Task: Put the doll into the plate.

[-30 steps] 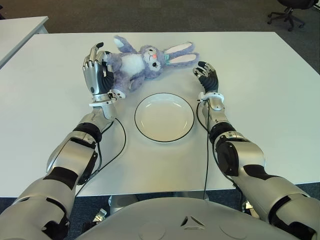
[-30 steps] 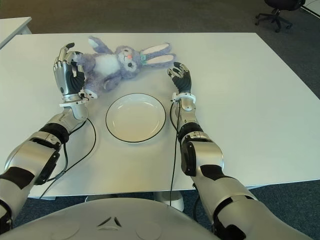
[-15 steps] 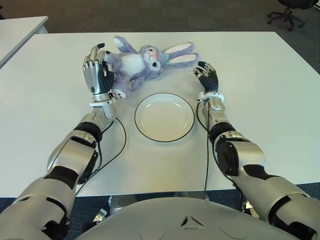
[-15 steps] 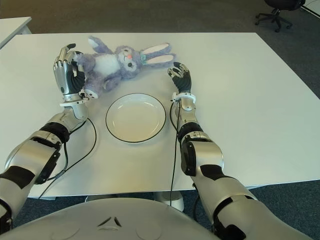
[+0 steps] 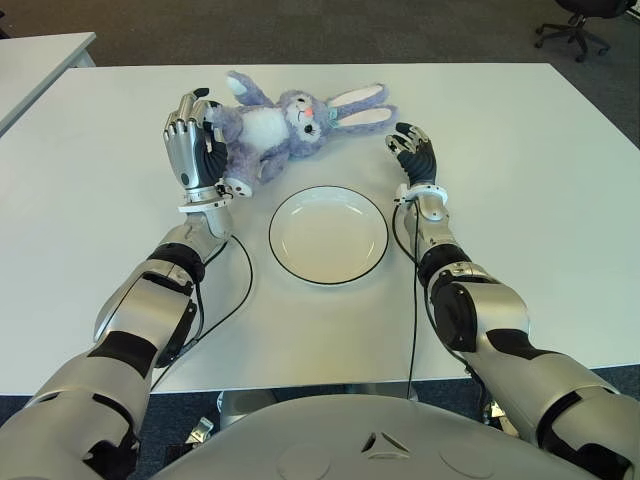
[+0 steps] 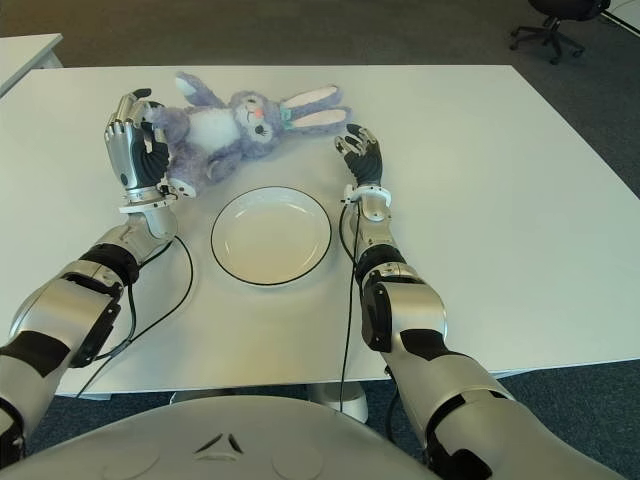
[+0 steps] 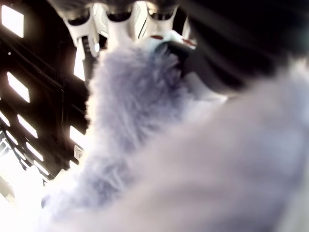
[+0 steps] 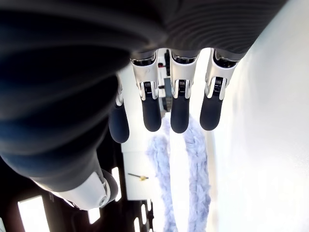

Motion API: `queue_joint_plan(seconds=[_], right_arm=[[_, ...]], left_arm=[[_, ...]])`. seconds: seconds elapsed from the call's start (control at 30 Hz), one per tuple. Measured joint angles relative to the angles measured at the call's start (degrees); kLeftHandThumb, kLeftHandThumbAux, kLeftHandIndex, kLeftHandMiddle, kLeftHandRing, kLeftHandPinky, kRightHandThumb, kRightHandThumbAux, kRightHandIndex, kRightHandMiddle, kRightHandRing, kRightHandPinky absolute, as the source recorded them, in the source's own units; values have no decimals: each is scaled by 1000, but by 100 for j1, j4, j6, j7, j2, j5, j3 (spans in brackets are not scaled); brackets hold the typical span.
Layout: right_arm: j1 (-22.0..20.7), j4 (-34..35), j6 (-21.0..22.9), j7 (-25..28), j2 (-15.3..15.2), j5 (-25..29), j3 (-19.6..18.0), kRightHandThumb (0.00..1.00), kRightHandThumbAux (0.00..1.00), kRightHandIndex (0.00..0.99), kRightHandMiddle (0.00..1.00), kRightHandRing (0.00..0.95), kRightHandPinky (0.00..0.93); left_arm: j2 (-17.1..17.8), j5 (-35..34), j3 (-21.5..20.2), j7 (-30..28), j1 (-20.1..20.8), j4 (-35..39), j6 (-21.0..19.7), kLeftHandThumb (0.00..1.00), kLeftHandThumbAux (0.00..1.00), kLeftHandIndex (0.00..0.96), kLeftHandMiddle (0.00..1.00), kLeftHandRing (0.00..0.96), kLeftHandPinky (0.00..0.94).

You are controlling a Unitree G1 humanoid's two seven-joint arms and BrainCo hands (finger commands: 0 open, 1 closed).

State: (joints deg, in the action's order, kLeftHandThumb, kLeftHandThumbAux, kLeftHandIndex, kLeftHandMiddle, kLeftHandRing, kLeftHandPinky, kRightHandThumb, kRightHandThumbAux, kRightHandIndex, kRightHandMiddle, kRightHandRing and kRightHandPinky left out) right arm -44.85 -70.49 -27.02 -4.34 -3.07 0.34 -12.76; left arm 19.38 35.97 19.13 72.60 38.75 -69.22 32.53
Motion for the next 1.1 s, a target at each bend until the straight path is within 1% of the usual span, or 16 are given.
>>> queue_joint_plan(seconds=[0.17, 0.2, 0.33, 0.37, 0.6, 0.77, 1.07, 1.1], right_arm=[[-4, -4, 0, 1, 0, 0, 0, 450, 763, 231, 175, 163, 210], [-5, -5, 0, 1, 0, 0, 0, 451, 765, 229, 176, 163, 211], [-11, -9, 0, 1, 1, 0, 2, 454, 767, 227, 176, 163, 210], [-12, -11, 0, 1, 2, -1, 3, 457, 771, 224, 176, 163, 209], [-26, -17, 0, 1, 8, -4, 8, 451, 764, 224, 173, 164, 216], [-41, -19, 0, 1, 23, -4, 11, 444, 756, 228, 172, 163, 214], [-66, -24, 0, 3, 31, -2, 4, 444, 758, 227, 176, 167, 218], [-68, -24, 0, 3, 31, -2, 3, 443, 760, 227, 176, 167, 216]], left_arm=[[8, 9, 25, 72, -3, 22, -1, 848, 657, 398, 561, 639, 667], [12, 12, 30, 73, -6, 34, -1, 848, 657, 400, 570, 654, 690], [38, 18, 60, 74, -32, 110, 9, 849, 656, 403, 580, 673, 718], [44, 20, 71, 74, -36, 123, 13, 850, 655, 407, 590, 693, 739], [98, 23, 138, 134, -52, 196, 74, 853, 653, 413, 602, 722, 748], [149, 24, 171, 182, -63, 286, 110, 851, 655, 407, 593, 704, 711], [242, 59, 215, 285, -152, 533, 244, 849, 657, 399, 578, 694, 716], [247, 69, 218, 290, -160, 561, 252, 849, 657, 398, 575, 691, 705]])
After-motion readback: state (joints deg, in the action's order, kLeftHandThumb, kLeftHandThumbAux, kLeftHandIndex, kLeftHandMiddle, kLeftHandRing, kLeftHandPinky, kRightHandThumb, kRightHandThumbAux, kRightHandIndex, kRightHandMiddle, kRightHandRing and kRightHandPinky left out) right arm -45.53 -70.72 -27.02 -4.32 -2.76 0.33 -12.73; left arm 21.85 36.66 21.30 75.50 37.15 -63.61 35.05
